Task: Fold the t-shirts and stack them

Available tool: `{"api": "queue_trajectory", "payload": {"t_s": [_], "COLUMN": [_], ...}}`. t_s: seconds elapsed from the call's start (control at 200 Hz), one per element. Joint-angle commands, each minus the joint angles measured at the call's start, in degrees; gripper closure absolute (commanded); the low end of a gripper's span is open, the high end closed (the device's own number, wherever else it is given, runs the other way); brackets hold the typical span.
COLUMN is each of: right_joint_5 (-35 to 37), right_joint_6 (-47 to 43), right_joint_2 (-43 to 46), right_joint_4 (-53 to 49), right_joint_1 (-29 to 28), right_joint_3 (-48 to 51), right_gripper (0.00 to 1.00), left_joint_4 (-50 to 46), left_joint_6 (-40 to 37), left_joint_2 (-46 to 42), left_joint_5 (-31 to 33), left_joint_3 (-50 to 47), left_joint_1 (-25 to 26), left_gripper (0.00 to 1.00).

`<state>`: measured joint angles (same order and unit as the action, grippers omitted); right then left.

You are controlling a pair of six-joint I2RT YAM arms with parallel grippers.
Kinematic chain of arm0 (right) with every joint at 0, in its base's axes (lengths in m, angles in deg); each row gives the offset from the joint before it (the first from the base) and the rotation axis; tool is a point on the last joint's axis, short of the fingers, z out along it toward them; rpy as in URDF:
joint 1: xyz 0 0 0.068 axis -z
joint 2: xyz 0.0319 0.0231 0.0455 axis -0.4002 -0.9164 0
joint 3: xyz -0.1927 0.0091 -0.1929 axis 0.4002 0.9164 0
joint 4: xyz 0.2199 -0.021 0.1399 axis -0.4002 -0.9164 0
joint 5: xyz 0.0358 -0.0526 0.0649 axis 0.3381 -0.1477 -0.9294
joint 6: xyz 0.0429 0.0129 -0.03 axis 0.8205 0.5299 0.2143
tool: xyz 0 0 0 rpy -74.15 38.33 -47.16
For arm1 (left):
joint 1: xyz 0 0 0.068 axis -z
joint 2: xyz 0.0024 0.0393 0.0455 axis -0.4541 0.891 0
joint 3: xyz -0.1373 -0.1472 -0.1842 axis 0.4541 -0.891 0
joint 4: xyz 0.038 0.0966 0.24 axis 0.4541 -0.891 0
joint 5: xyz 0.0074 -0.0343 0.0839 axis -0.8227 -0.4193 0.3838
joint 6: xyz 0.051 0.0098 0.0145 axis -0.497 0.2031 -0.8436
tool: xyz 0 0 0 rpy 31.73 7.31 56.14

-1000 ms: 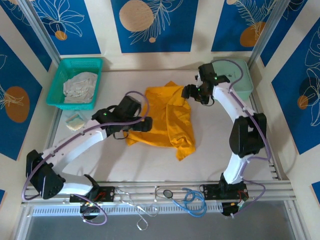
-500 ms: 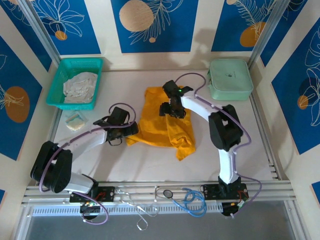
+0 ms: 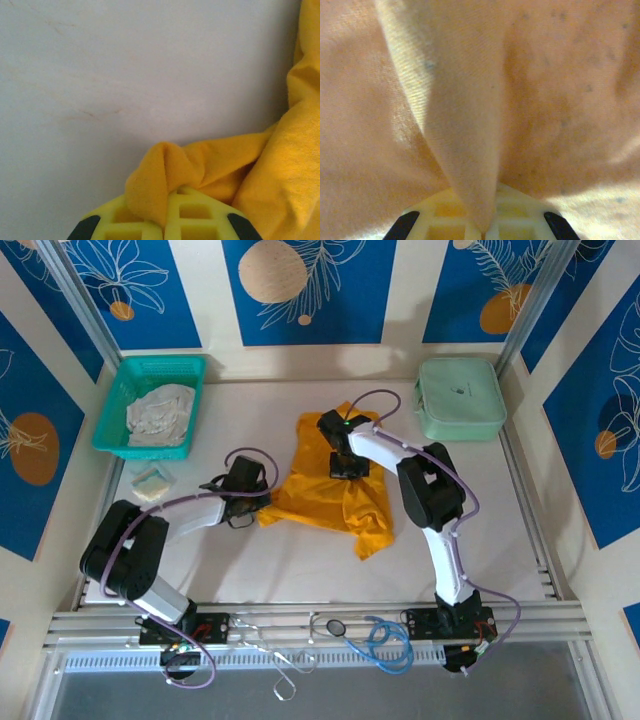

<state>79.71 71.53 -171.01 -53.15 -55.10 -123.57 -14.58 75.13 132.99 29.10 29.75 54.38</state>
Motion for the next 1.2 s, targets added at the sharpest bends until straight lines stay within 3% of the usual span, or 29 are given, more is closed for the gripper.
{"api": "queue_trajectory", "payload": {"t_s": [0.0, 0.135, 0.255, 0.515, 0.565, 0.625, 0.69, 0.886, 0.956, 1.036, 1.196], "right_joint_5": [4.1, 3.8, -1.5, -14.8, -16.0, -17.0, -18.3, -19.7, -19.6, -19.7, -19.1], "right_joint_6": [0.2, -0.3, -1.1, -2.7, -3.1, -3.4, -3.6, -3.1, -1.6, 0.8, 6.3], "right_joint_2": [8.8, 18.6, 26.9, 32.8, 32.3, 31.6, 31.1, 31.7, 32.5, 34.0, 38.3], "right_joint_4": [-3.1, -2.2, 2.1, 8.9, 9.1, 9.3, 9.6, 8.5, 8.4, 9.0, 8.6], "right_joint_1": [1.6, 4.5, 8.6, 17.1, 17.3, 17.3, 17.2, 13.5, 11.0, 7.4, -3.3], "right_joint_3": [2.8, 9.7, 18.3, 30.7, 31.4, 32.1, 32.4, 32.7, 34.1, 36.7, 40.5], "right_gripper": [1.0, 1.0, 1.0, 1.0, 0.88, 0.63, 0.45, 0.23, 0.23, 0.3, 0.38], "left_joint_4": [-3.4, -10.5, -14.3, -15.9, -15.9, -16.6, -17.6, -18.1, -18.2, -17.7, -17.0], "left_joint_6": [-3.8, -8.9, -12.4, -12.6, -12.2, -12.1, -11.9, -12.0, -12.3, -12.5, -12.9], "left_joint_2": [-4.7, -11.6, -17.1, -23.6, -24.3, -24.7, -24.8, -25.4, -25.0, -24.3, -22.0], "left_joint_5": [4.0, 9.7, 11.6, 4.2, 3.4, 3.7, 4.4, 5.0, 5.0, 4.9, 3.8], "left_joint_3": [4.5, 10.3, 14.5, 12.7, 11.0, 9.6, 8.9, 9.9, 11.1, 12.2, 14.8], "left_joint_1": [-0.5, -0.6, -0.5, 1.3, 2.7, 4.6, 5.9, 6.3, 6.3, 6.3, 6.3], "left_gripper": [1.0, 1.0, 1.0, 1.0, 1.0, 1.0, 1.0, 1.0, 1.0, 1.0, 1.0]}}
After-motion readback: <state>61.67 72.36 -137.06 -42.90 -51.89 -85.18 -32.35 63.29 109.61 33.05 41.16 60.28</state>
